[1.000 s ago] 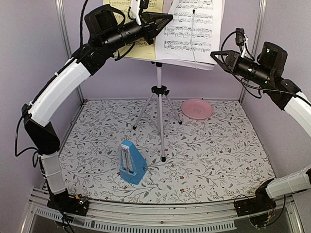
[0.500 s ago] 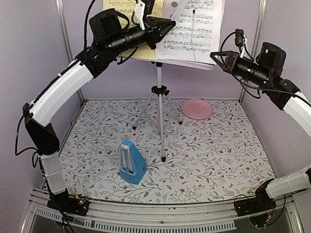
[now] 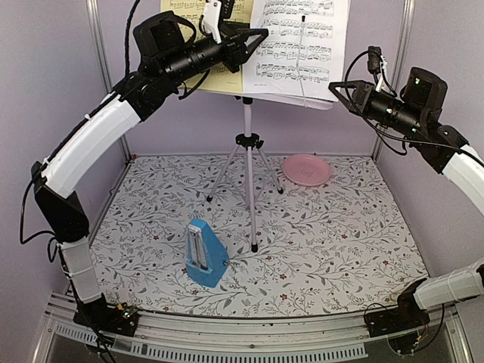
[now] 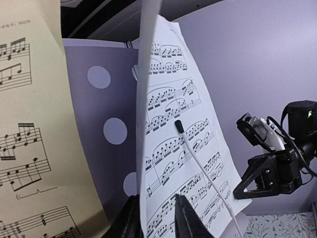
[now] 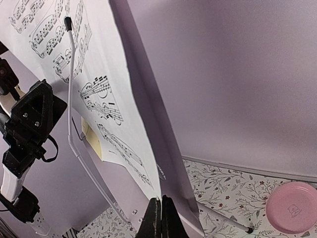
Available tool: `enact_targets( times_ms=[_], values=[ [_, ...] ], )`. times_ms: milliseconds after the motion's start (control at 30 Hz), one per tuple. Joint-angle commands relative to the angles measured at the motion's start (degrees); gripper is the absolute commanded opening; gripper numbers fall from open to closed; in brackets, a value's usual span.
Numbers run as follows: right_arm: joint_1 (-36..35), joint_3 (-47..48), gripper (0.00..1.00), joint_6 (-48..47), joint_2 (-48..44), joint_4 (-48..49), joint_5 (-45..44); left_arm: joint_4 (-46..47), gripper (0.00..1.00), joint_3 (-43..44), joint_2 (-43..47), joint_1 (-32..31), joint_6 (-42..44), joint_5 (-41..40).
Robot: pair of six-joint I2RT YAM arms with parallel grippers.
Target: Set up the instrument practice props
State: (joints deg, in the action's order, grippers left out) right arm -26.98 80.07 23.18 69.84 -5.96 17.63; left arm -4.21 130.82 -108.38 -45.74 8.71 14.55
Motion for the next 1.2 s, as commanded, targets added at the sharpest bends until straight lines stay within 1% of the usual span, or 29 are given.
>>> enact_targets(
  times_ms=[0,167,300,400,633,733,767,833,867,1000,1067,1167],
  values=[
    [0.0,-1.1,0.00,0.3,-1.4,0.7,-0.7,-0.1,0.26,-1.3,2.6,0.3,0.7,-1.4],
    [0.0,-2.1,0.00,0.3,-2.1,0.9,-0.7,0.3,0.18,-2.5,2.9,0.2,0.3,-1.3],
    [0.0,-2.8,0.00,0.6,-2.3,0.9,-0.3,0.5,0.08,-1.8,2.3,0.3,0.1,-1.3],
    [0.0,-3.3,0.00,1.0,-2.4,1.0,0.1,0.4,0.05,-0.5,1.5,0.2,-0.1,-1.1],
    [0.0,-3.9,0.00,1.3,-2.4,1.5,0.0,0.1,0.03,0.8,0.6,0.2,-0.4,-0.7],
    [0.0,-3.5,0.00,1.4,-2.1,1.5,-0.6,0.0,0.08,0.8,0.7,0.2,-0.4,-0.7],
    [0.0,-3.3,0.04,1.4,-2.1,1.5,-1.0,0.0,0.11,0.9,0.8,0.2,-0.4,-0.7],
    [0.0,-2.9,0.19,1.5,-2.3,1.3,-1.8,-0.1,0.19,0.8,1.3,0.1,-0.2,-0.9],
    [0.0,-2.6,0.26,1.4,-2.5,1.2,-2.4,-0.1,0.21,0.7,1.9,0.0,-0.2,-1.0],
    [0.0,-1.9,0.41,1.3,-3.9,1.0,-4.6,-0.4,0.29,-1.3,4.7,-0.5,0.2,-1.9],
    [0.0,-1.9,0.48,1.1,-4.7,0.7,-5.2,-0.7,0.35,-4.0,6.6,-0.9,0.3,-2.4],
    [0.0,-2.4,0.62,0.7,-6.0,-0.1,-5.3,-1.0,0.45,-8.5,10.0,-1.4,0.4,-3.8]
  ],
)
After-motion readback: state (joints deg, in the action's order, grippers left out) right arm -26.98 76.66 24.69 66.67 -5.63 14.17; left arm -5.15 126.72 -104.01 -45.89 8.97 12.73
